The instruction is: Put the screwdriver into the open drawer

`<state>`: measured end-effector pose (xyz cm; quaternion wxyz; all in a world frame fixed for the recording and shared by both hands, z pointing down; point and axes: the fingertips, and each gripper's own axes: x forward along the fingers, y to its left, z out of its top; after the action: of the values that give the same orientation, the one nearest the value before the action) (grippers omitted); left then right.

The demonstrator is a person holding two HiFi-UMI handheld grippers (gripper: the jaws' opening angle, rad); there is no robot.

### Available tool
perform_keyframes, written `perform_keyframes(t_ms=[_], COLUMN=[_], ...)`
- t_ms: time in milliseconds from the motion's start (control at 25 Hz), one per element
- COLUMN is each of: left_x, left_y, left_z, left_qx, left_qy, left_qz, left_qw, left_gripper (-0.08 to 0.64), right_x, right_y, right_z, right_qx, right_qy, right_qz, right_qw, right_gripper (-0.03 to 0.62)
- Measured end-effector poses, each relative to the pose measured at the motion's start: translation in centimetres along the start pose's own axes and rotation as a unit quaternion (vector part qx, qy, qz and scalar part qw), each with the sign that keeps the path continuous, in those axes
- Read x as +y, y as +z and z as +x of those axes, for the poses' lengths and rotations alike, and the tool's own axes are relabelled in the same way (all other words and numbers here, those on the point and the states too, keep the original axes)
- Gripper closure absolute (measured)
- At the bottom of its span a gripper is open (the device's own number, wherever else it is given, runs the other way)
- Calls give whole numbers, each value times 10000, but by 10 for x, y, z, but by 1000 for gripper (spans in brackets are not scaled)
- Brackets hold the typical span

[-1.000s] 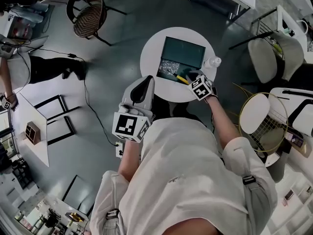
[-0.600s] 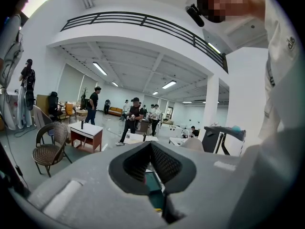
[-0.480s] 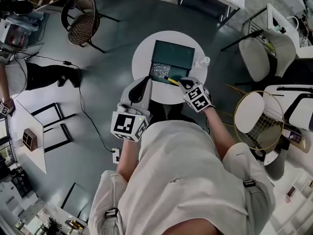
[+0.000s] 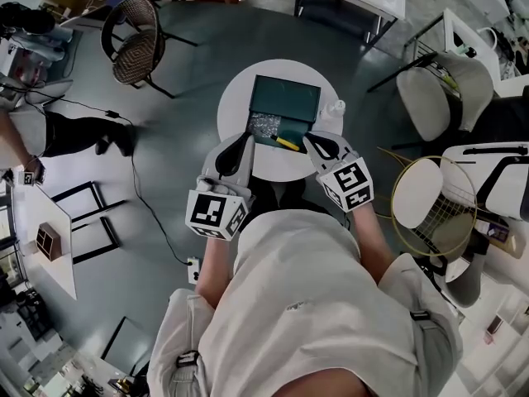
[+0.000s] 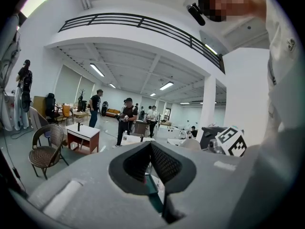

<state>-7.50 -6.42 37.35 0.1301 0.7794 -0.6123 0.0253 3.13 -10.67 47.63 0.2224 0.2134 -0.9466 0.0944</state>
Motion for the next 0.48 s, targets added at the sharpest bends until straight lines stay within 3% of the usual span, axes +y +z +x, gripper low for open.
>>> perform_keyframes(t_ms=[240, 480], left_x=[-3, -2], left_y=[3, 8], left_z=[0, 3], left_qx=[-13, -53], left_qy=[34, 100], left_qz=[60, 64], left_qw=[10000, 9999], left_gripper=[549, 549], right_x=[-17, -24], right_y=[64, 114], right_z=[-46, -87], right_qx=[-926, -1944], right_qy=[-146, -3], right_qz=[165, 296], right_qw=[9955, 9805], right_gripper=[584, 586])
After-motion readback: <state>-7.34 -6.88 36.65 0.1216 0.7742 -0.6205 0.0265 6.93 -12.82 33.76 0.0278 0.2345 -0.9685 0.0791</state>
